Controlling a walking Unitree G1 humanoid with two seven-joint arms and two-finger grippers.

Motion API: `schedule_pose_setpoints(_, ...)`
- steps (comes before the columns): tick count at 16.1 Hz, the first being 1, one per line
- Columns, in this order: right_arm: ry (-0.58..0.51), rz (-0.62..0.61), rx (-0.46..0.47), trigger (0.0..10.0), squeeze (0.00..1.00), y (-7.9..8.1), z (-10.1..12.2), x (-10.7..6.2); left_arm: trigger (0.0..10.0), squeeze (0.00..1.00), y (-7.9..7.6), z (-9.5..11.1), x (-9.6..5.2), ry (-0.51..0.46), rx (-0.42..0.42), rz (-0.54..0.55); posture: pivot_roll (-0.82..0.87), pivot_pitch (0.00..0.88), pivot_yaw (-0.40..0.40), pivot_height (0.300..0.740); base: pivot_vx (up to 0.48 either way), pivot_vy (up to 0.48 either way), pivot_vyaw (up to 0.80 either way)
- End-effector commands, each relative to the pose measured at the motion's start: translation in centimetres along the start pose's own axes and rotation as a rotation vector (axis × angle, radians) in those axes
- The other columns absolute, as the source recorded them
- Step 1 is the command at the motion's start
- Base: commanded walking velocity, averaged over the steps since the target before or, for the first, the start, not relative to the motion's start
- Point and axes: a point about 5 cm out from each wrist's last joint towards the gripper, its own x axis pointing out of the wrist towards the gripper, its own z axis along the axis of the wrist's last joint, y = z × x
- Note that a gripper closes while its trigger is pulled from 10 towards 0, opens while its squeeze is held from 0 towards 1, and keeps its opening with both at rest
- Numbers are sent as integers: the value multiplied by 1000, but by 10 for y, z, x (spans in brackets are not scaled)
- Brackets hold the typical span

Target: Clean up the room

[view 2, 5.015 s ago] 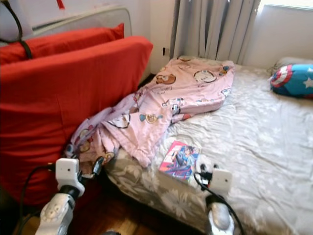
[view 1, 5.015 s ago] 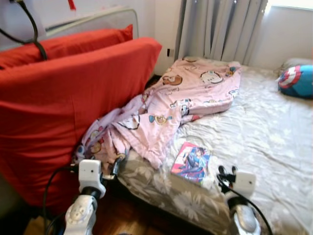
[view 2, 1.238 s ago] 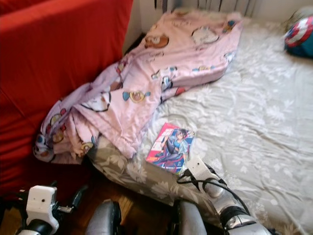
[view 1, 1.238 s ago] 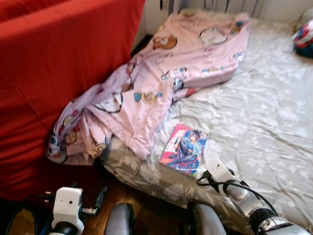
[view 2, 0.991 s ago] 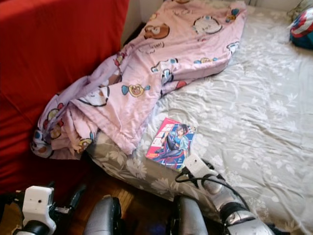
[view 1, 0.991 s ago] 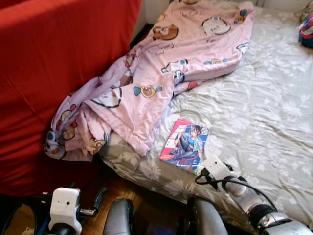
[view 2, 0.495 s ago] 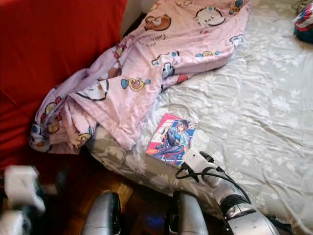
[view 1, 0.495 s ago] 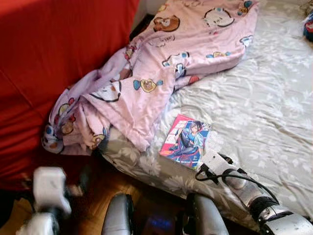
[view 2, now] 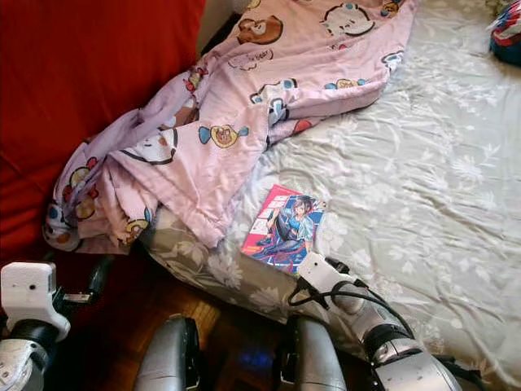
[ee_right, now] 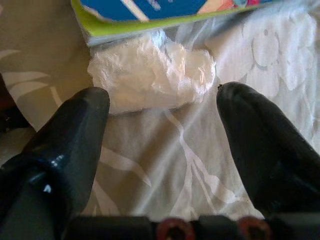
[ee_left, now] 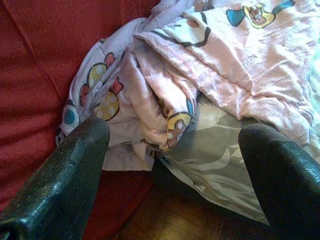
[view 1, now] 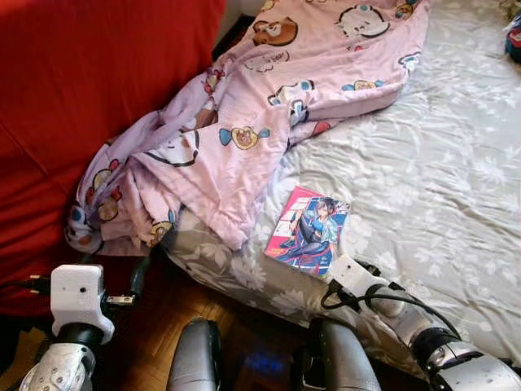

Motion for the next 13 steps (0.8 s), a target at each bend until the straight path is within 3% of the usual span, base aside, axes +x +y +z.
schedule_pose_setpoints(1,21,20,-11,10000,0,6,-4,0,10000,0,2,1,-4,12,-7,4,212,335,-6,624,0,0,0)
schedule_pose_setpoints(2,11,11,-11,10000,0,5,-1,1,10000,0,1,3,-4,9,-10,-2,216,344,-2,624,0,0,0)
schedule_pose_setpoints(3,6,8,-17,1373,0,5,1,1,10000,0,0,5,-4,7,-17,-4,217,346,-1,624,0,0,0)
schedule_pose_setpoints(4,4,9,-28,0,0,6,2,1,10000,0,-1,7,-3,5,-26,-5,217,348,0,624,0,0,0)
schedule_pose_setpoints(5,10,13,-37,0,0,6,2,2,10000,0,-3,10,-3,0,-30,-11,221,354,0,624,0,0,0)
schedule_pose_setpoints(6,16,16,-45,8863,0,7,2,2,10000,0,-4,11,-3,-3,-30,-16,221,354,0,624,0,0,0)
schedule_pose_setpoints(7,22,18,-54,10000,0,8,3,2,10000,0,-4,13,-4,-6,-28,-22,225,357,2,624,0,0,0)
schedule_pose_setpoints(13,55,9,-59,10000,0,9,-2,2,10000,0,-4,17,-8,2,-19,-31,232,367,6,624,0,0,0)
